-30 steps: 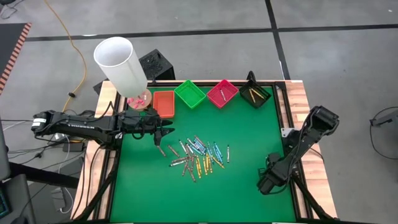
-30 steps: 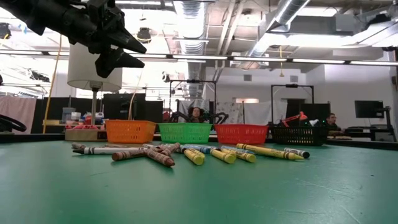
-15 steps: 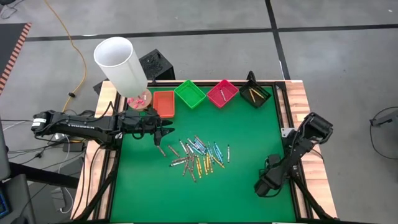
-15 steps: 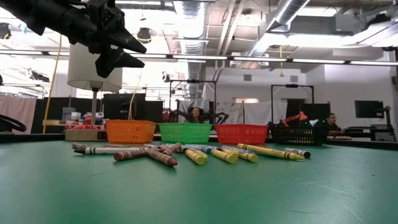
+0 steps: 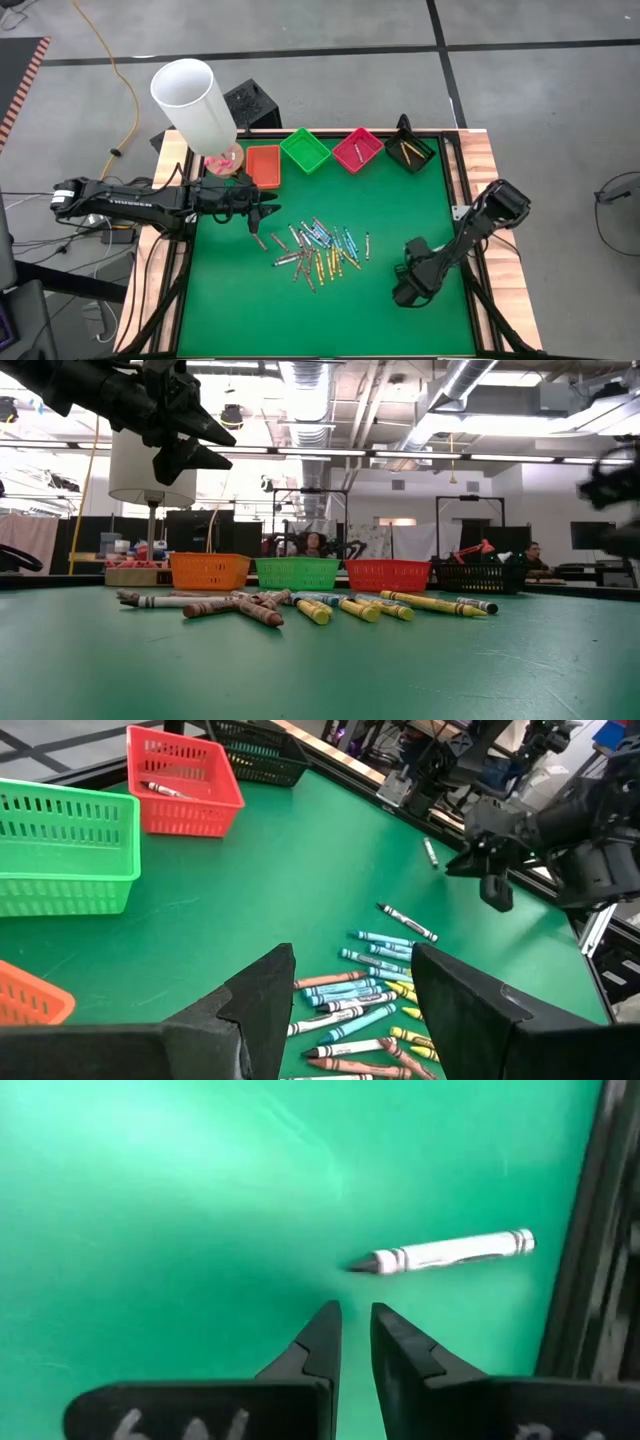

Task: Sort crayons
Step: Put the black crayon into the red bin

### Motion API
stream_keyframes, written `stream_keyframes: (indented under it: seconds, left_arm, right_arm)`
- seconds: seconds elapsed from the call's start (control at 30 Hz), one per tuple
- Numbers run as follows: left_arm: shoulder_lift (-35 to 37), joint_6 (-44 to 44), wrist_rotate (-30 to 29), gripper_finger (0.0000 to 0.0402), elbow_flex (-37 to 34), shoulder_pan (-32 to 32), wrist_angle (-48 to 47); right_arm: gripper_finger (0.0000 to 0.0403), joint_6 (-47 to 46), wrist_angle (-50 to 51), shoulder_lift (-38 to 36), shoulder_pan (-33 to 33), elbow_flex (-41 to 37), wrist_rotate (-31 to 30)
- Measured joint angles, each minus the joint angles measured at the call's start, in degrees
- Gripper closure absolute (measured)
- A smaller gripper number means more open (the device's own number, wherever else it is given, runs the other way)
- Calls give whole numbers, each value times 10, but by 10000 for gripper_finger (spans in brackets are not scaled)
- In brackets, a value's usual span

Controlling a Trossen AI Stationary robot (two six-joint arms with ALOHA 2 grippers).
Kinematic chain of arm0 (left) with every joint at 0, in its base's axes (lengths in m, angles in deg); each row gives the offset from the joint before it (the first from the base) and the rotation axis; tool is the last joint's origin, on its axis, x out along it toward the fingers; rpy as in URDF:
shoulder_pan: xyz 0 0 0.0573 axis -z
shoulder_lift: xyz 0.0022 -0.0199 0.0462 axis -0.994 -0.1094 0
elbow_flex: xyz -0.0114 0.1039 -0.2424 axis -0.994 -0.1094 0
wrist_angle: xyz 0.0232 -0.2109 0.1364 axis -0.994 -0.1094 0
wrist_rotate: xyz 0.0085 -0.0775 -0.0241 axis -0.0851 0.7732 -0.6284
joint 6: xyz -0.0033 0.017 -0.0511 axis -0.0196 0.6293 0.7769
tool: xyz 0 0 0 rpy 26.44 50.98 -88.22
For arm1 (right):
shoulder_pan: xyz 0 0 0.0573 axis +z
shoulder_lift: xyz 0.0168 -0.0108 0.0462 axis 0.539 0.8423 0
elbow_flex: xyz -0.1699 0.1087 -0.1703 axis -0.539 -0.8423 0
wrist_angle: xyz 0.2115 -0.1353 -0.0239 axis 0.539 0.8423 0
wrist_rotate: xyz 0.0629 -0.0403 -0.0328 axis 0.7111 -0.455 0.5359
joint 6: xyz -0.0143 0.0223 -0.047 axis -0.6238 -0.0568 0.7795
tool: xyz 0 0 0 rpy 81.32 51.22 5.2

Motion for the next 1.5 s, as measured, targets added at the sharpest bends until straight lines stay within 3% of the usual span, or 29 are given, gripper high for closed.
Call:
stream_keyframes:
  seconds: [0.27, 0.5, 0.77, 0.9, 1.2, 1.5]
  left_arm:
    - [0, 0, -1, 210, 0, 0, 0]
    - [0, -3, -3, 210, 0, 0, 3]
    - [0, -10, -3, 210, 0, 0, -2]
    - [0, -15, -3, 210, 0, 0, -2]
    - [0, -13, -2, 210, 0, 0, -20]
    - [0, -11, -3, 210, 0, 0, -19]
  right_arm:
    - [343, 26, 218, -1, -46, 55, -46]
    - [346, 66, 142, -31, -159, -39, -109]
    - [364, 94, 135, -35, -280, -73, -196]
    - [377, 162, 53, -35, -324, -93, -207]
    - [399, 231, -64, -35, -362, -128, -202]
    - [399, 292, -106, -35, -331, -58, -189]
